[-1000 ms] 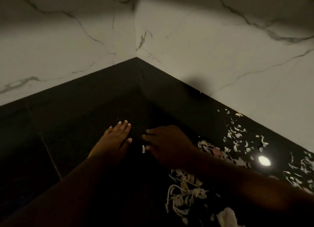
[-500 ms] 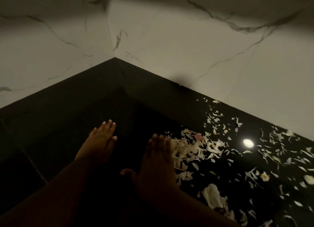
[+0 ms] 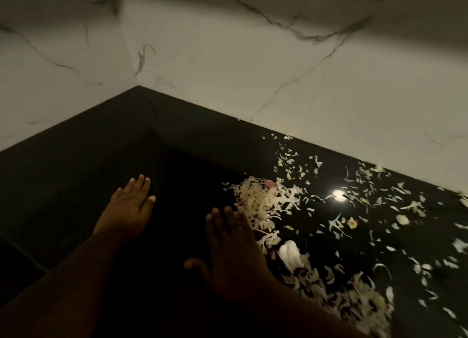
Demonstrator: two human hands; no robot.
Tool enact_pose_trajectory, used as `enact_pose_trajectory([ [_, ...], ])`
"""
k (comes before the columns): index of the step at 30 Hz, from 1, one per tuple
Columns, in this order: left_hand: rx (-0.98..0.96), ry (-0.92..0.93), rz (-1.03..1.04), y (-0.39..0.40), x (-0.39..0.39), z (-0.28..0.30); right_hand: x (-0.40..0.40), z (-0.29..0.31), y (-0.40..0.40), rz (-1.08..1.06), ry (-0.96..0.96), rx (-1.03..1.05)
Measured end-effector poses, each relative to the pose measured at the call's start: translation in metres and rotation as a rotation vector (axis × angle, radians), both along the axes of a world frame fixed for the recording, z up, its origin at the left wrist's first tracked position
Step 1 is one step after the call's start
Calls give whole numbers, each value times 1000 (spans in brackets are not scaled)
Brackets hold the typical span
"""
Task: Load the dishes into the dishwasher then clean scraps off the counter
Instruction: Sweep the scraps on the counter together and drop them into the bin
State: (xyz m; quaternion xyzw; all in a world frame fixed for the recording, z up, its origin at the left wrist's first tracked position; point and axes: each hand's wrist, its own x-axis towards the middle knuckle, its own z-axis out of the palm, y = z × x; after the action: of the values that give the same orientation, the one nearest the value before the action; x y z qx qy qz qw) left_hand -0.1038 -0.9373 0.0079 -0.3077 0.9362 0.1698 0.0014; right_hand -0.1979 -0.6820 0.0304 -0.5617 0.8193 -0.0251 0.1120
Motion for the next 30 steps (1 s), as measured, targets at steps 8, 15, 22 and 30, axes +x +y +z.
enact_pose_trajectory([
  [8, 12, -32, -34, -3, 1, 0, 6, -7, 44, -81, 194, -82],
  [15, 2, 20, -82, 12, 2, 0, 27, 30, 153, -433, 80, -489],
  [22, -136, -104, -69, 92, 26, 6, 83, 9, 280, -1048, 15, -282],
  [30, -152, -58, -222, 213, 50, 2, 114, -12, 264, -1239, -6, 33],
])
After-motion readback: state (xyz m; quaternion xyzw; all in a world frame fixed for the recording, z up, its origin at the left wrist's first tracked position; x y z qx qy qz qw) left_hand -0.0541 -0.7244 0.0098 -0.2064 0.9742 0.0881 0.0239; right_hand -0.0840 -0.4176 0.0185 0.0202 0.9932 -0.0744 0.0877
